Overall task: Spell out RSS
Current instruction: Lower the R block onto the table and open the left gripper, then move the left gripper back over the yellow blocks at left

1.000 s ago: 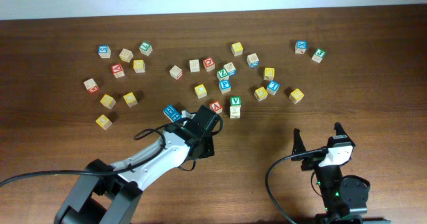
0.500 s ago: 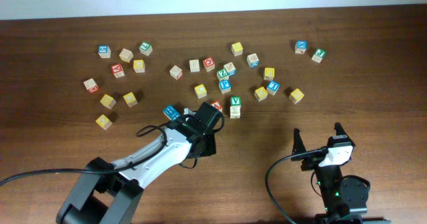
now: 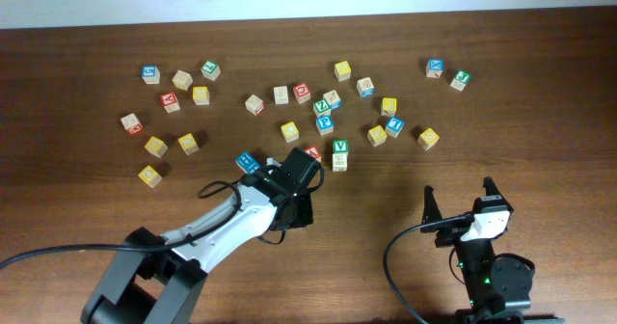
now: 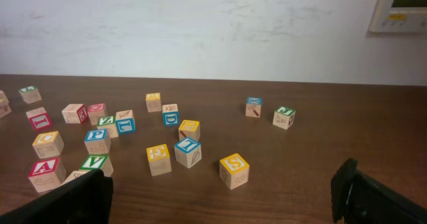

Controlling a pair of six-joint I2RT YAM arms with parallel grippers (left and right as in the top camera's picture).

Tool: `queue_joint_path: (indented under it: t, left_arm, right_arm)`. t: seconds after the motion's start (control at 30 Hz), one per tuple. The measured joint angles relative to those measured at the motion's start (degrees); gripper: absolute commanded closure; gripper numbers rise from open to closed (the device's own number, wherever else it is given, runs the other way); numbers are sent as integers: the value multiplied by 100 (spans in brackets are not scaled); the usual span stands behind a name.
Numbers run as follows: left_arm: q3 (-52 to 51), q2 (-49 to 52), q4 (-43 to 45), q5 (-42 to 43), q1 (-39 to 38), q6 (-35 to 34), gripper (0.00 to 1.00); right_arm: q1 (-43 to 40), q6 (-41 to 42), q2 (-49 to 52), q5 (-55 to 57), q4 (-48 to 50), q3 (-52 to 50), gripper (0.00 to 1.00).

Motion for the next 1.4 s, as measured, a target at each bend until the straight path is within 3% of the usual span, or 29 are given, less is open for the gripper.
queue_joint_path:
  t: [0.17,0.27,0.33,0.47,0.63,0.67,0.73,0.87,1.07,1.13,1.4]
  left_arm:
    - [2,0,2,20,0,-227,76]
    - [2,0,2,24,0,-291,66]
    - [2,0,7,24,0,-317,55]
    - [50,2,-48,24,0,-221,54]
    - [457,22,-236,17,0,-138,36]
    - [560,22,-352,0,9,-142,24]
    - [907,33,-850,-151,94,-96,23]
    - [1845,33,-1510,-411,527,177,22]
    - [3901,44,-3213,-535,1257,452,18]
    - [4352,17,-3628,-619,1523,490,1]
    - [4468,-120,-4308,-848,3220,533,1]
  right_arm:
    - [0,4,0,0,0,0,2]
    - [0,7,0,0,0,0,2]
    - [0,7,0,0,0,0,2]
    - [0,4,0,0,0,0,2]
    - [0,2,0,0,0,0,2]
    - [0,4,0,0,-2,0,2]
    - [0,2,2,0,0,0,2]
    - [0,4,2,0,-2,0,2]
    - [0,4,-2,0,0,0,2]
    - [0,4,-4,0,0,0,2]
    - [0,0,-4,0,0,0,2]
